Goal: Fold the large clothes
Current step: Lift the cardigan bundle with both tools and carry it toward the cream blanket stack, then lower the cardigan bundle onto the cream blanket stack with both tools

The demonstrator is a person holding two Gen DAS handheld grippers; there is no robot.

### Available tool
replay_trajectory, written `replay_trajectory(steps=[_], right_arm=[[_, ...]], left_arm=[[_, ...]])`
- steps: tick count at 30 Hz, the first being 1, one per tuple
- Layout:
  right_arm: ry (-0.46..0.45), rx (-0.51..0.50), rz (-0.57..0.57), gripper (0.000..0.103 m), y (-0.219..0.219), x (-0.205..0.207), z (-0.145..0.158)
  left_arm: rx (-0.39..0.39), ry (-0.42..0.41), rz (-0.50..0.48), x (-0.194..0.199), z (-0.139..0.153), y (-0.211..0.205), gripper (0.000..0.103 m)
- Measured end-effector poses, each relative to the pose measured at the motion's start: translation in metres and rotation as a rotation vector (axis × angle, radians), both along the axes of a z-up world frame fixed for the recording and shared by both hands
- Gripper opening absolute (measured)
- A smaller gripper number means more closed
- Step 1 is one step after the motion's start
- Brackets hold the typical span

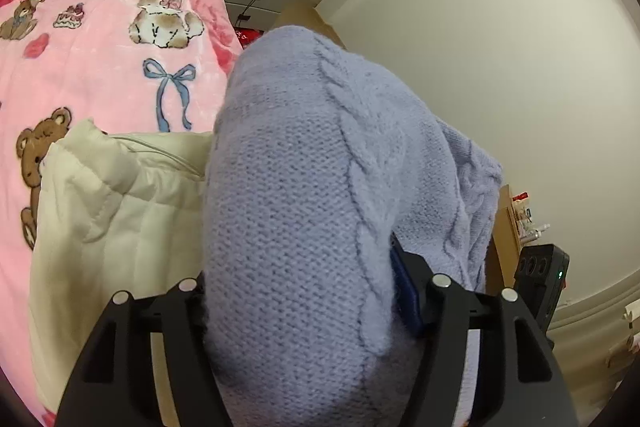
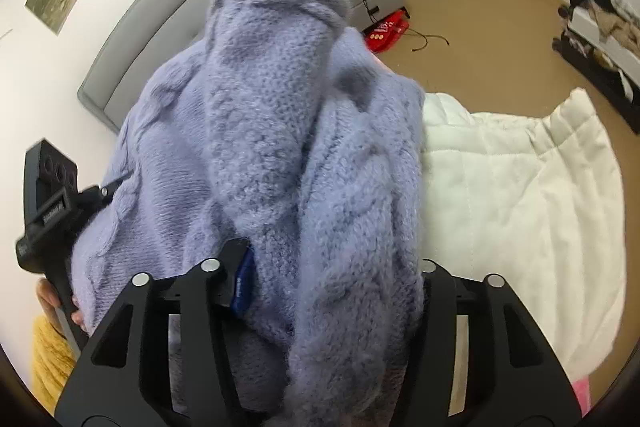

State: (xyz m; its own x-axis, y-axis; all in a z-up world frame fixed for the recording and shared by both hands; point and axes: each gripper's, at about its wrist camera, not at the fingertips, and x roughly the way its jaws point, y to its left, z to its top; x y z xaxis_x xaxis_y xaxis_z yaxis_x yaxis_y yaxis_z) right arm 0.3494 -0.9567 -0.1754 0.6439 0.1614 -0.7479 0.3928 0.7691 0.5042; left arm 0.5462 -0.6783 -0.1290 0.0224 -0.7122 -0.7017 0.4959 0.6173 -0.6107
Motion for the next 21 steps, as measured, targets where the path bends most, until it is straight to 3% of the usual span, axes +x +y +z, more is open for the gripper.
replay_trajectory(steps=[2,3,6,10,12,16,18,21], right_arm=[[0.021,-0.007,-0.003,0.06,-0.019,0.007,-0.017],[0.027,-0.009,0.0,0.067,-0.013,0.002,-0.011],[0.046,-0.036,0.018,0.073,-0.026,0.007,-0.003],[0.042,-0.223,-0.005,0.084,-0.025,-0.016,0.034],[0.04,-0.354,-0.02,0.084,-0.018,-0.033,0.055],[-0.029,-0.633,-0.024,0.082,0.013,-0.058,0.079],[-0.128,-0.732,0.004,0.071,0.034,-0.074,0.083],[-0.272,-0.795,0.073,0.053,0.061,-0.097,0.079]], left_arm=[[0.004,0.002,-0.001,0.003,0.0,0.002,0.07],[0.01,0.002,-0.004,0.004,0.001,0.003,0.075],[0.053,-0.034,-0.037,0.0,0.018,0.01,0.077],[0.117,-0.147,-0.084,-0.012,0.039,0.014,0.077],[0.154,-0.227,-0.085,-0.025,0.05,0.013,0.078],[0.206,-0.496,-0.032,-0.052,0.08,0.015,0.084],[0.212,-0.581,-0.024,-0.064,0.092,0.013,0.084],[0.216,-0.632,-0.045,-0.08,0.096,0.009,0.084]])
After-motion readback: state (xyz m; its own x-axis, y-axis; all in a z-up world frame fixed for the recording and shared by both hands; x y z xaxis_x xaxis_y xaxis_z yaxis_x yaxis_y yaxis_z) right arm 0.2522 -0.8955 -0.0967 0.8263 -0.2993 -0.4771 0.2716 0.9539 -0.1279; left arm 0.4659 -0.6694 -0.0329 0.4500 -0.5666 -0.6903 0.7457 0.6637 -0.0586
